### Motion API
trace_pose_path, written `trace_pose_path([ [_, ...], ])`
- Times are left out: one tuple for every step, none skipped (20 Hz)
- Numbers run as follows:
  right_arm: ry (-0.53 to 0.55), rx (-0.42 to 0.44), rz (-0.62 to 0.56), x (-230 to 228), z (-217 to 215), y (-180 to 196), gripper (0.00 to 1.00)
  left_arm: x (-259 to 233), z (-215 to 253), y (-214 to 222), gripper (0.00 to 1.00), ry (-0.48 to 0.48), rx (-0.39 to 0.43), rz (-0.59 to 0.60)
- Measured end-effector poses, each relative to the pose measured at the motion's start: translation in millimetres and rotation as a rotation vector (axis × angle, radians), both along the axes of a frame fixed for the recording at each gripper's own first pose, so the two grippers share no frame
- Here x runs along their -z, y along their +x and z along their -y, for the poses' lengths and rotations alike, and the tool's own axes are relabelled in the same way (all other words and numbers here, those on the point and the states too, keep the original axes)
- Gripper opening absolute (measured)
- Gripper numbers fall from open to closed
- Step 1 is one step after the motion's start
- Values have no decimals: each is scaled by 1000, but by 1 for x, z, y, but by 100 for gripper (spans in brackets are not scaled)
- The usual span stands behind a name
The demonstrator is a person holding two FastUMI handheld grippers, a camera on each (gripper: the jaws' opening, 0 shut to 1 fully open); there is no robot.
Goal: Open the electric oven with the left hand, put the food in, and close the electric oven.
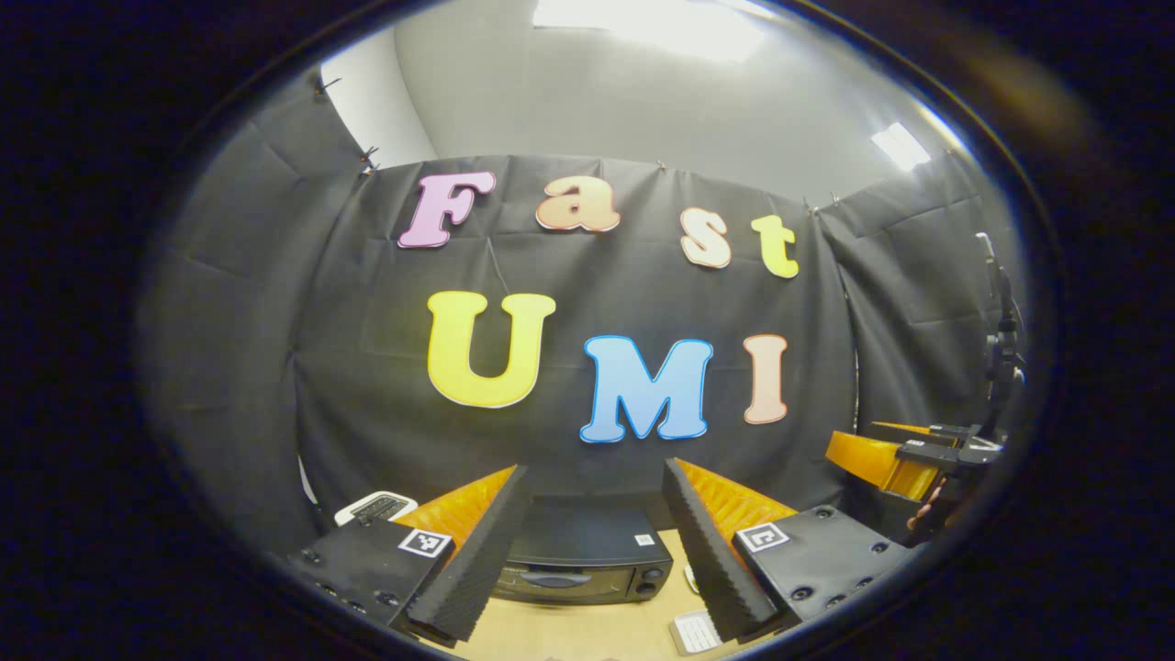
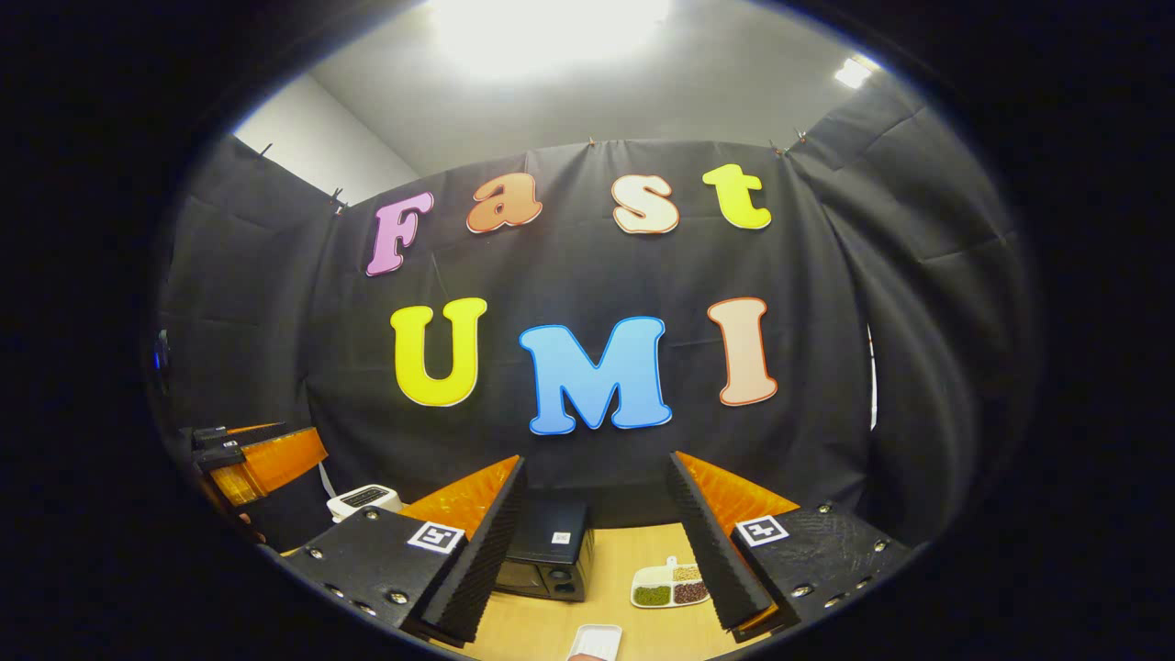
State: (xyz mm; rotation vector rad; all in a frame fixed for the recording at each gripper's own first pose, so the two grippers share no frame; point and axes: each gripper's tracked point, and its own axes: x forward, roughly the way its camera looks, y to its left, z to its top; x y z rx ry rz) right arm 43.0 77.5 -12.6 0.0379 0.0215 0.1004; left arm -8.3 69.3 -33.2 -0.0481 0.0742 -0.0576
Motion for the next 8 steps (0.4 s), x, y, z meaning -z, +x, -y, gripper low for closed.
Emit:
trace_pose_path([
  [16,6,-7,1,-3,-2,92,1,-6,0,100,6,5,1],
  [24,17,-7,-1,-3,-4,92,3,-9,-2,100,4,11,-1],
  [27,27,-6,-2,-3,-4,92,3,-12,-4,100,-4,19,-1],
  [28,35,-7,-1,-3,-5,92,3,-15,-6,100,-9,22,0],
  [23,40,-7,-1,-4,-6,92,3,-19,-6,100,-17,24,-2],
  [13,47,-10,0,-4,-7,92,6,-23,-8,100,-23,27,-6],
  [0,57,-11,0,-4,-6,92,8,-26,-10,100,-27,31,-10],
  [-6,60,-10,-2,-6,-6,92,11,-29,-11,97,-30,32,-17],
])
